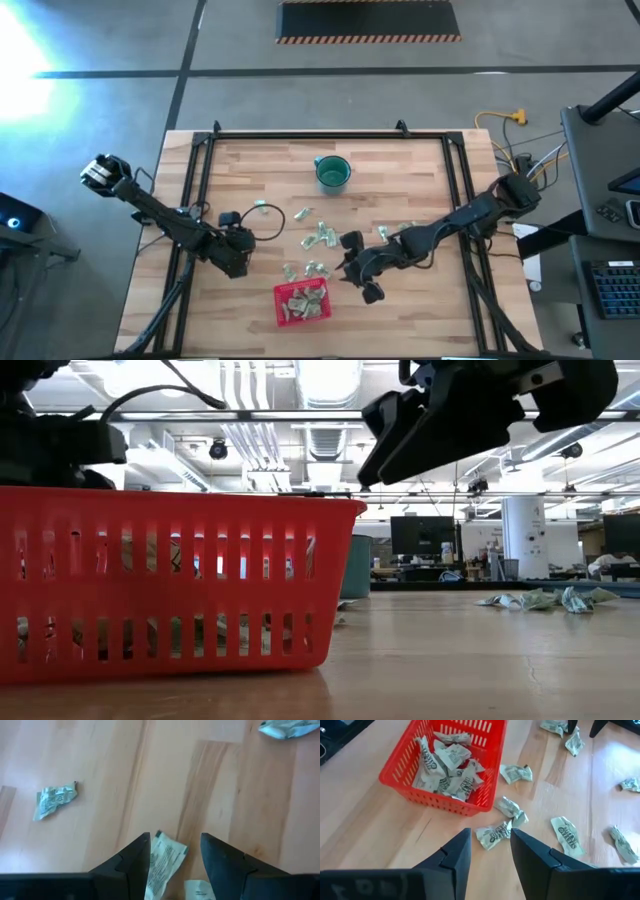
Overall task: Pick and place items into bin
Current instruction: Put the green stevia packet into the red bin
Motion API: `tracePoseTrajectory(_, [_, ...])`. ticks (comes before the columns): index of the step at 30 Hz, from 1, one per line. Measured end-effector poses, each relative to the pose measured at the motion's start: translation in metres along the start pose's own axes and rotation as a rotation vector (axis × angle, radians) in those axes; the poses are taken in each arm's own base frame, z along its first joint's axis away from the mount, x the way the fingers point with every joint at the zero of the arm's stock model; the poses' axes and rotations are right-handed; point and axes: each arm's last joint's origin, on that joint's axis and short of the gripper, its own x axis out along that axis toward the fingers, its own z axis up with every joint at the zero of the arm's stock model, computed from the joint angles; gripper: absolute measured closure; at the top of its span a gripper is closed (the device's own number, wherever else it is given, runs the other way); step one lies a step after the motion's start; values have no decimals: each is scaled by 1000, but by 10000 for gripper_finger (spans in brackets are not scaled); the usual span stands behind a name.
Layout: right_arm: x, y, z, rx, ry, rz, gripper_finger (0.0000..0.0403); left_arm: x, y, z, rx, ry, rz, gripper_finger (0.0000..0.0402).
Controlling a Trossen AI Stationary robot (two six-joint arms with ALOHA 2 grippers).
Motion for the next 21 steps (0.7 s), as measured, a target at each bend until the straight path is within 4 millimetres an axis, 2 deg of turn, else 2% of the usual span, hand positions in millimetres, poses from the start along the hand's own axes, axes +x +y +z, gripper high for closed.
tracePoseTrajectory(13, [-1, 6, 0, -15, 2, 23, 279, 22, 9, -28, 59, 21, 33, 244])
tracePoseTrajectory(21, [-1, 6, 0, -15, 1, 22, 280, 24, 9, -29, 62, 7, 25, 244])
